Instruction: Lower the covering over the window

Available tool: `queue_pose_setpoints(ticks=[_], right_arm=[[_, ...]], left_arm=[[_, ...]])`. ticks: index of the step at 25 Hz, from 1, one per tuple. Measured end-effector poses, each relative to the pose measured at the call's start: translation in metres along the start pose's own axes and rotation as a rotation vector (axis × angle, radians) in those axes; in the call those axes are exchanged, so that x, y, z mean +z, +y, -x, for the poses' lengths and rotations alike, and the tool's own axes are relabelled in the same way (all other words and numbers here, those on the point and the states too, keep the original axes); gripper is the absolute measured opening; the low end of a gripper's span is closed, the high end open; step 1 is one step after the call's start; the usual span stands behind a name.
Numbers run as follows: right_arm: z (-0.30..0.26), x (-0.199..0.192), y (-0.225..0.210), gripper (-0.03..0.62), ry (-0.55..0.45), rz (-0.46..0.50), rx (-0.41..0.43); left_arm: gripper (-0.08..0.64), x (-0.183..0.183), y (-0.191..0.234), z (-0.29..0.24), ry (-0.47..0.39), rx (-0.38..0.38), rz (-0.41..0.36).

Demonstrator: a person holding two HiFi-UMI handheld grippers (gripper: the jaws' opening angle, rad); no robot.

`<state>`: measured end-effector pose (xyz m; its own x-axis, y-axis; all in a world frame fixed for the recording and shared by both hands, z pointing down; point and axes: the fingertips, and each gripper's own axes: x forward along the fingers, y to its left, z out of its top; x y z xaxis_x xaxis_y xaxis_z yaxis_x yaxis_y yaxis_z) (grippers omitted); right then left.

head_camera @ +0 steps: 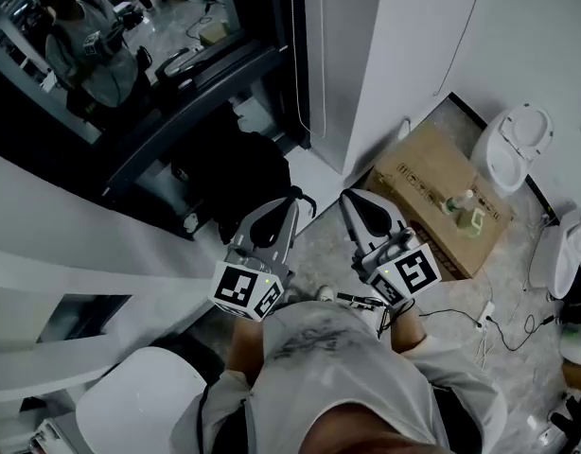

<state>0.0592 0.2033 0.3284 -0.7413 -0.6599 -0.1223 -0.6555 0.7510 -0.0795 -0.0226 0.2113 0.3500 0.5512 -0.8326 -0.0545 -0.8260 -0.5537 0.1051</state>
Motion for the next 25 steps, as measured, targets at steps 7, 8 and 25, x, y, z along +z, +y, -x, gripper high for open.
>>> queue_pose_setpoints(ticks=[7,8,25], right_arm=[[0.001,0.001,-0.010,0.015,0.004,-0.011,0.028],[0.000,0.002,-0.011,0.015,0.003,-0.011,0.029],[-0.077,-0.012,-0.044,0.015,0.039,0.013,0.017]], left_arm=[[0.006,-0.003,-0.006,-0.010,0.012,0.030,-0.003],[0.006,-0.003,-0.005,-0.012,0.011,0.031,-0.005],[0.006,0.001,0.066,-0.058,-0.013,0.012,0.012]])
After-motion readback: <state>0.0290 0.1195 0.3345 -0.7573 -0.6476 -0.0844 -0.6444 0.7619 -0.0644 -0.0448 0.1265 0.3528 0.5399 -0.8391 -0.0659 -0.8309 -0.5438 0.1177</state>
